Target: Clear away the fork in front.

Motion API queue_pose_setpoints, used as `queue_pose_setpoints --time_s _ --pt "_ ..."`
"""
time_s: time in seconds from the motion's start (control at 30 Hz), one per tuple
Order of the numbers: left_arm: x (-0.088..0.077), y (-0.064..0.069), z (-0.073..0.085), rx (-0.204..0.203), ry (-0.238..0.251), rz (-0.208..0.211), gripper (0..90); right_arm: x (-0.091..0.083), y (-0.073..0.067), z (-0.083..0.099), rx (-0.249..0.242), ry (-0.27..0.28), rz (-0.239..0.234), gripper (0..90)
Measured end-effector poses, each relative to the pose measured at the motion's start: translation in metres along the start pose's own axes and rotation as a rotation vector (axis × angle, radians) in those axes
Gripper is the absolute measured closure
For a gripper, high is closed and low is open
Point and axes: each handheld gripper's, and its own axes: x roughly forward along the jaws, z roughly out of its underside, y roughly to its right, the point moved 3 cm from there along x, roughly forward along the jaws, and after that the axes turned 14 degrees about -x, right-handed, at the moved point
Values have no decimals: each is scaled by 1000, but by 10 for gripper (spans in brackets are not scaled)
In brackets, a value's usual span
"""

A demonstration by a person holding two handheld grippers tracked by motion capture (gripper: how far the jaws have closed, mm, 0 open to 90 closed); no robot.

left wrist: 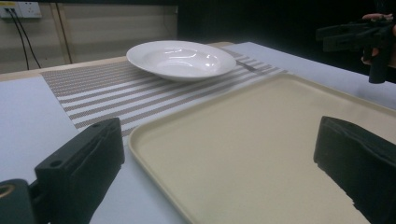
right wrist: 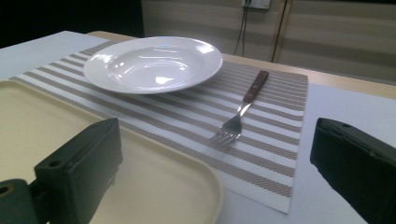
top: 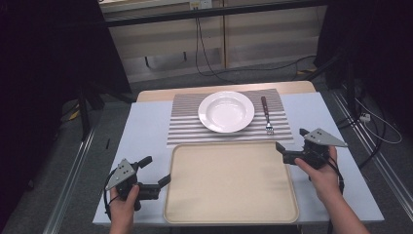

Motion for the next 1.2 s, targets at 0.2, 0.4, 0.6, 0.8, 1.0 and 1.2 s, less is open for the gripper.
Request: queue_pose_setpoints --time_s 0.2,0.4,0.6,0.8,1.0,1.2 --pt "1 0 0 -3 3 2 21 7 9 -2 11 -13 5 16" --pt "1 0 0 -5 5 1 21 12 11 -6 16 -7 10 17" --pt "2 2 1 2 -4 6 21 23 17 -8 16 -40 12 22" --pt "4 2 1 1 -7 7 21 36 25 -17 24 -39 15 26" --pt "3 1 1 2 -4 3 21 47 26 -25 24 -41 8 28" --pt "3 1 1 4 -5 5 21 58 31 -29 23 -51 17 30"
